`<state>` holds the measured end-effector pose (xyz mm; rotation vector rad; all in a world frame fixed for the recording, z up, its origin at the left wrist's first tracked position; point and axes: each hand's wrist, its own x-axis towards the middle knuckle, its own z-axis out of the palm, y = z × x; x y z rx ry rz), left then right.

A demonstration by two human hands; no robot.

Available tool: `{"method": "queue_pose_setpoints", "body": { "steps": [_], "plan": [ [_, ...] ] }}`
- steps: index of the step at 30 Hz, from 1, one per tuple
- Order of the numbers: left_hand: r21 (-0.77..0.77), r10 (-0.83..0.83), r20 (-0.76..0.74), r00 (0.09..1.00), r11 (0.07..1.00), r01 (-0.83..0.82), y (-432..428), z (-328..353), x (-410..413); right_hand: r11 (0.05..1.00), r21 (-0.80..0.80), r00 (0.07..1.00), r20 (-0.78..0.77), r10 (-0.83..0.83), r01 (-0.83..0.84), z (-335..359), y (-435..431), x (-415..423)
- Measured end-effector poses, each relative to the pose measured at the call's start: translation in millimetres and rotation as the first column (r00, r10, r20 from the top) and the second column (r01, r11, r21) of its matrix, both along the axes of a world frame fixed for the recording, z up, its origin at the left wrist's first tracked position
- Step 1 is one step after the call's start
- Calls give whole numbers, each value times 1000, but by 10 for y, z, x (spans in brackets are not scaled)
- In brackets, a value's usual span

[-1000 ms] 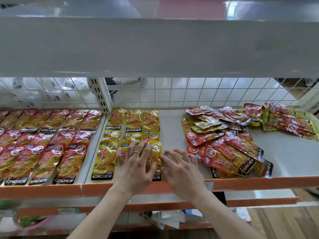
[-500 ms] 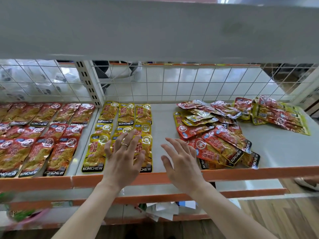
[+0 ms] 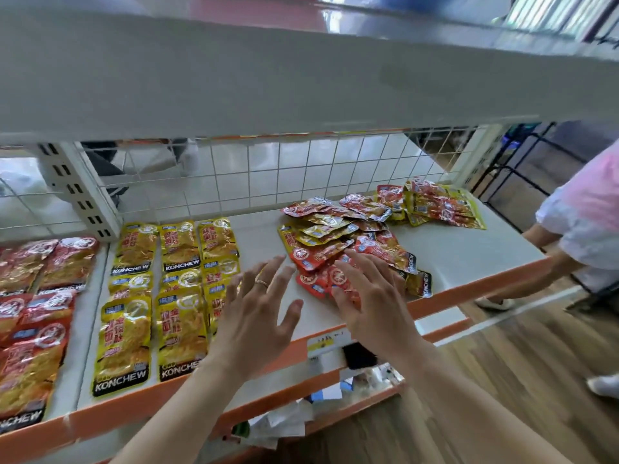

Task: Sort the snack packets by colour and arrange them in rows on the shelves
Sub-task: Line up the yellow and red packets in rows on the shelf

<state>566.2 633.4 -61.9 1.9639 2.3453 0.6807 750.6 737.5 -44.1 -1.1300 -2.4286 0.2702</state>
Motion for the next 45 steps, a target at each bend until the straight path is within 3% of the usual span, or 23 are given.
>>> {"method": "queue_pose_setpoints", "body": {
  "steps": [9, 19, 25, 31, 37, 42, 45],
  "plan": [
    [-43, -136, -29, 990, 990, 134, 455, 133, 302, 989, -8, 989, -6, -146, 146, 85, 276, 454],
    [-81, -129, -17, 992, 989, 127, 1275, 190, 905, 994, -32, 994, -9, -106, 106, 69, 1179, 1031],
    [-295, -160, -148, 976, 949, 111, 1722, 145, 1174, 995, -85, 997, 65, -51, 57, 43, 2038, 1258],
    [-415, -84, -128, 988, 910, 23, 1905, 187, 1352, 978, -196, 976, 214, -25, 69, -32, 2828, 1312],
    [-350, -18, -108, 994, 937, -22, 1955, 200, 1382, 972, -185, 933, 352, -70, 142, -81, 3242, 1270],
    [-229, 33, -34, 999, 973, -40, 1940, 256, 1409, 971, -180, 960, 258, -110, 160, -164, 3195, 1327],
    [-118, 69, 138, 988, 992, -53, 1907, 273, 1412, 976, -167, 981, 162, -110, 137, -252, 3114, 1422]
  ]
}}
